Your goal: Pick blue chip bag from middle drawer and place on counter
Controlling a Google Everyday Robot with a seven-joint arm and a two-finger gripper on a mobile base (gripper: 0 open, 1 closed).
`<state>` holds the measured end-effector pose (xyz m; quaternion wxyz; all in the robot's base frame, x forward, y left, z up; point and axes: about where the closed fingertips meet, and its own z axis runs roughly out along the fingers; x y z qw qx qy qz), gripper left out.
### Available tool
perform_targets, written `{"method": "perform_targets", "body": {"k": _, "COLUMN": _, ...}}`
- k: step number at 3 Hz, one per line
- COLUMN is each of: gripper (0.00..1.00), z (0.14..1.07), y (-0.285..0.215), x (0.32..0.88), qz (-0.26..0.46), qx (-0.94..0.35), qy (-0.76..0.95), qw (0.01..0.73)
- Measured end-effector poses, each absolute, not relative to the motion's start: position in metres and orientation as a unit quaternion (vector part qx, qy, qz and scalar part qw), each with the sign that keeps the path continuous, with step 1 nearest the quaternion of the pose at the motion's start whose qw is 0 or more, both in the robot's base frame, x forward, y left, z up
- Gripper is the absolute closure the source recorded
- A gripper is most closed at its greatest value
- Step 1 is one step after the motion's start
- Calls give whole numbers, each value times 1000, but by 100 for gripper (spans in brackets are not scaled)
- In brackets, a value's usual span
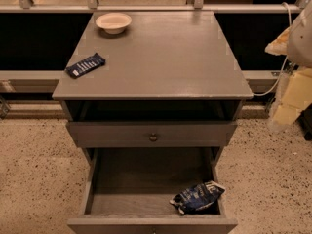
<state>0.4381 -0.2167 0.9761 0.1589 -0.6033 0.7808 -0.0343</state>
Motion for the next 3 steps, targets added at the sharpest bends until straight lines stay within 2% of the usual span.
{"method": "perform_targets", "body": {"k": 2, "gripper": 0, "z": 971, "y": -210, "x": 440, "qz": -22, "qx": -620, "qy": 768, "qw": 158}}
{"method": "perform_targets", "body": {"k": 3, "gripper": 0, "z": 926, "y": -197, "x": 433, "qz": 33, "qx": -648, "qy": 740, "qw": 176}}
